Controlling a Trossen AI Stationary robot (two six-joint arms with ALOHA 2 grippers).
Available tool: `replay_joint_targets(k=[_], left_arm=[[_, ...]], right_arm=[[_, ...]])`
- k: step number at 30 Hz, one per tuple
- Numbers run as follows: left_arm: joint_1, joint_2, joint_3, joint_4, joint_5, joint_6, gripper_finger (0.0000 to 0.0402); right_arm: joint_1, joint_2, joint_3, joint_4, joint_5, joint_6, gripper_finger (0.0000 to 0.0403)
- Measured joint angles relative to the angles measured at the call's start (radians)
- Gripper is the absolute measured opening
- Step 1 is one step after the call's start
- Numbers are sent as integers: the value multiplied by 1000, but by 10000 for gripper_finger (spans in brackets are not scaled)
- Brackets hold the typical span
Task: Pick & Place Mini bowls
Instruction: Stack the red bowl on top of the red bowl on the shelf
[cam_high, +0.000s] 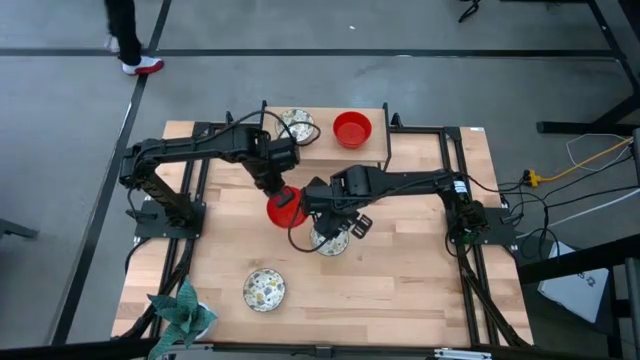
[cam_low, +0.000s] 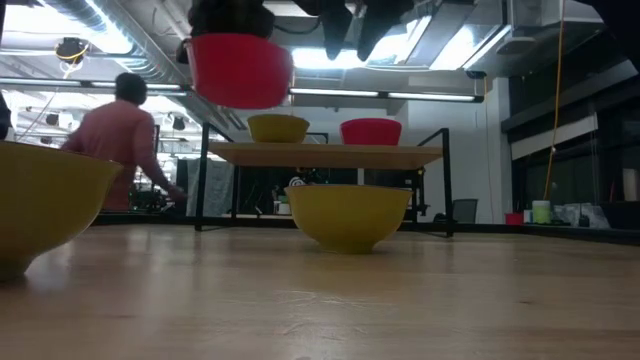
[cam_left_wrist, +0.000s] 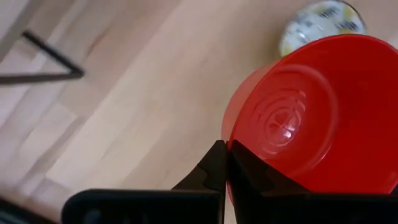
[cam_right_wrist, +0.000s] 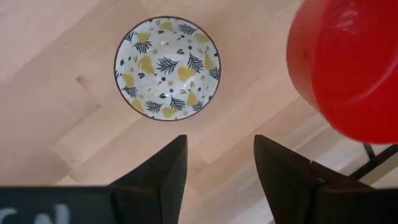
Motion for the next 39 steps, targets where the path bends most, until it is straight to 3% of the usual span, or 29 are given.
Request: replay_joint_targets(k=[5,10,15,22,29,39], left_arm=[[38,0,0,-29,-20,-116,2],[65,0,0,-18,-9,-139,2],[79,0,0,30,40,-112,2],[87,0,0,45,95,-54,3],[83,0,-1,106,163,-14,3],[79,0,-2,114,163,1,3]], right_arm=[[0,0,0,35,0,-24,184],[0,0,0,164,4,-85,184],[0,0,0,202,16,-111,184],[0,0,0,202,110,-125,184],[-2,-5,1,202,108,-128,184],[-3,-5,1,205,103,-89,166]])
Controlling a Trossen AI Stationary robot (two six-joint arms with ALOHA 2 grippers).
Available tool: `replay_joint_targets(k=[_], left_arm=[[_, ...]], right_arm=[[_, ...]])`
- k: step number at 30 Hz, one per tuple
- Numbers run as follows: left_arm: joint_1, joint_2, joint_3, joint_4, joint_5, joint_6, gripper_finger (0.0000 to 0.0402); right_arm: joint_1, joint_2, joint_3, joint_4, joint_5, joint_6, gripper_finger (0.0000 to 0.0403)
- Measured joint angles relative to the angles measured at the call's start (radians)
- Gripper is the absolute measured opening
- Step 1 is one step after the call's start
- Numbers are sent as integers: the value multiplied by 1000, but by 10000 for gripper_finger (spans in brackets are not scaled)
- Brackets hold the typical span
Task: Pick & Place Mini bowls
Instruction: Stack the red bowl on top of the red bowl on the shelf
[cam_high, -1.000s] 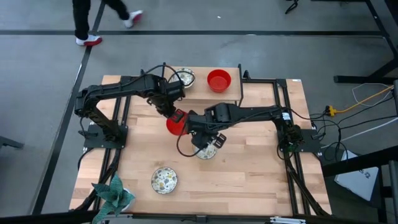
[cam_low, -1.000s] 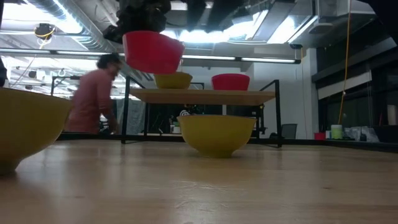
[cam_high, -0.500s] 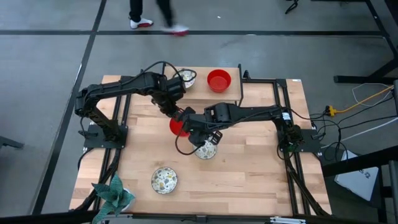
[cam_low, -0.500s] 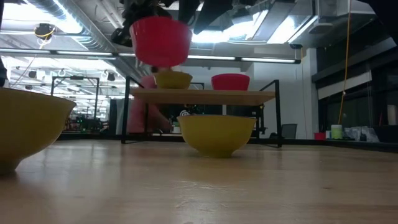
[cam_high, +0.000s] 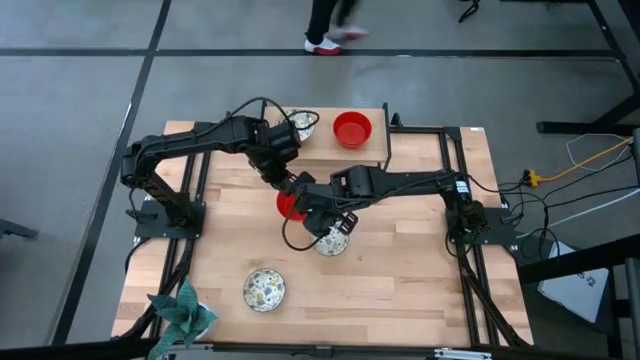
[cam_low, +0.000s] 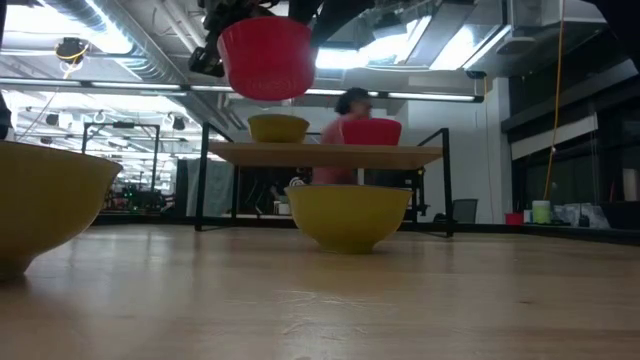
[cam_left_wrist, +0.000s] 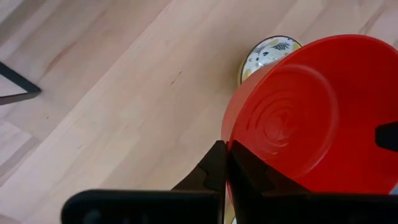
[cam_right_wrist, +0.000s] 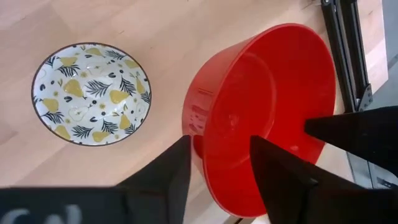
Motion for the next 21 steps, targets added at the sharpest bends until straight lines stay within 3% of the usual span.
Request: replay_joint_targets(k=[11,21], left_arm=[[-17,1,0,-6,6,24,3],[-17,1,0,-1,-7,56,21]], right_arm=[[0,1,1,-15,-51,2,16],[0,3,0,-26,-38,-18,6]])
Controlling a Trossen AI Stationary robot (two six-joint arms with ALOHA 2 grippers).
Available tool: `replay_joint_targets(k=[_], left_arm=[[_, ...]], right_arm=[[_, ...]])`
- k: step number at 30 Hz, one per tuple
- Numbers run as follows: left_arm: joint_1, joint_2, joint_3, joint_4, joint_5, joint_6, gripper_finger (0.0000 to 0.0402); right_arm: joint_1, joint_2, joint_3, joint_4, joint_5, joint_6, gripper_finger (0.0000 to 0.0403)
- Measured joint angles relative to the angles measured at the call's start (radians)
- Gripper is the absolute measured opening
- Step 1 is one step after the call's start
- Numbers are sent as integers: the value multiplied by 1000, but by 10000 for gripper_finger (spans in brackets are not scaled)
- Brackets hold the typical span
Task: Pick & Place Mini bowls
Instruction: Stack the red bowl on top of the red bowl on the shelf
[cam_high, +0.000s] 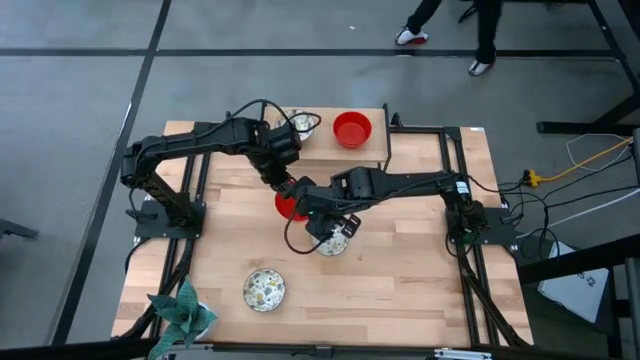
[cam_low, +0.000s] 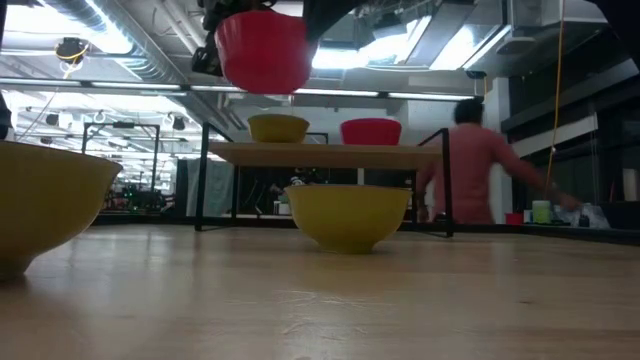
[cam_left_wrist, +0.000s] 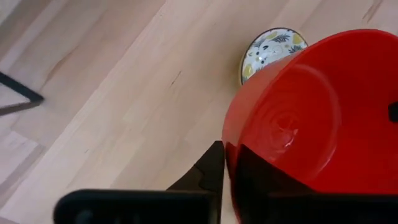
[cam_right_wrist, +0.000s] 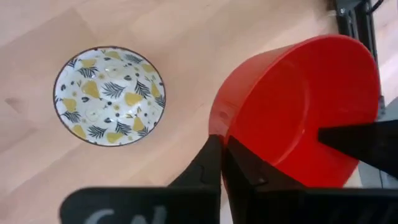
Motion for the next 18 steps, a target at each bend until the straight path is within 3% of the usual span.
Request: replay_joint_targets(k=[13,18], left_arm=[[-11,0,0,2,1,28,166],[-12,-3,0,-4,5,52,196]], right_arm=[[4,0,0,0,-5,0,3],[5,1,0,2,-5,1,3]])
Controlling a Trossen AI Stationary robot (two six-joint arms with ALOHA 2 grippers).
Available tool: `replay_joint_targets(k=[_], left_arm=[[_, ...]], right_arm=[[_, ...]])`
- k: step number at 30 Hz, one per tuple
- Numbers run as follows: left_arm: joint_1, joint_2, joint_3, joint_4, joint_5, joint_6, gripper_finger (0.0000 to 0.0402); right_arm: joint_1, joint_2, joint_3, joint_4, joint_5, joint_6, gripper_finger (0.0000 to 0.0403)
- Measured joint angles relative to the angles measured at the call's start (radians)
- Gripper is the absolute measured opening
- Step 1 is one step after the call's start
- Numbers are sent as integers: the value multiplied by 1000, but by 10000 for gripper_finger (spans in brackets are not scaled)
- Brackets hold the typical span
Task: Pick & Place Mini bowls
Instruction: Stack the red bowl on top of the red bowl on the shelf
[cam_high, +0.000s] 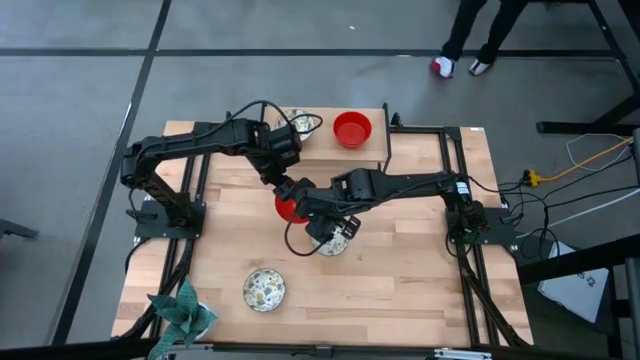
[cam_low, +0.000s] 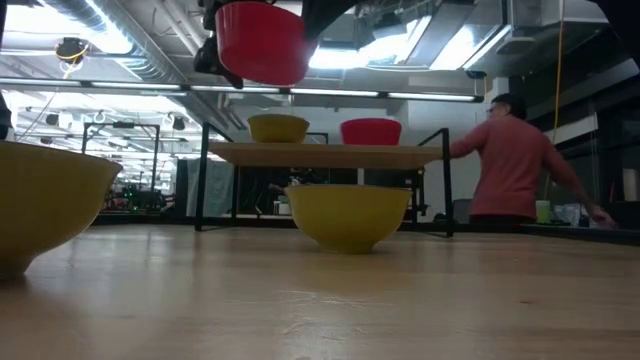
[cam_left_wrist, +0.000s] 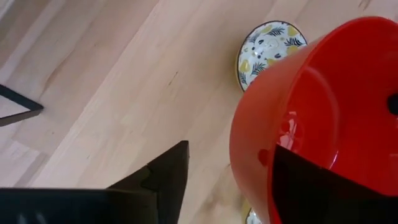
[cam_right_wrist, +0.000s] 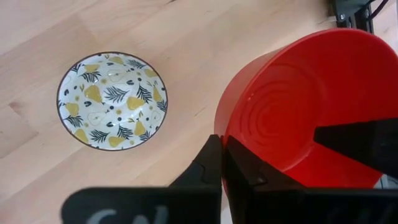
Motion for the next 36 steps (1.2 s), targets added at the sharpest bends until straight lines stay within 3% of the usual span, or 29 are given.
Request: replay_joint_targets(k=[5,13,27,36], left_arm=[[1,-8,33,-78,1,0,199],[-11,-12,144,-185,-89,4,198],[-47,-5,154,-131,-186,52,202],[-52,0,154,-120,-187,-5,260]], right_arm=[[0,1,0,7,3,1,3],[0,-11,-1,60,13,3,3],[21,-15,-1,28,31,27,3],[30,-15,-1,-13,82,45,3]])
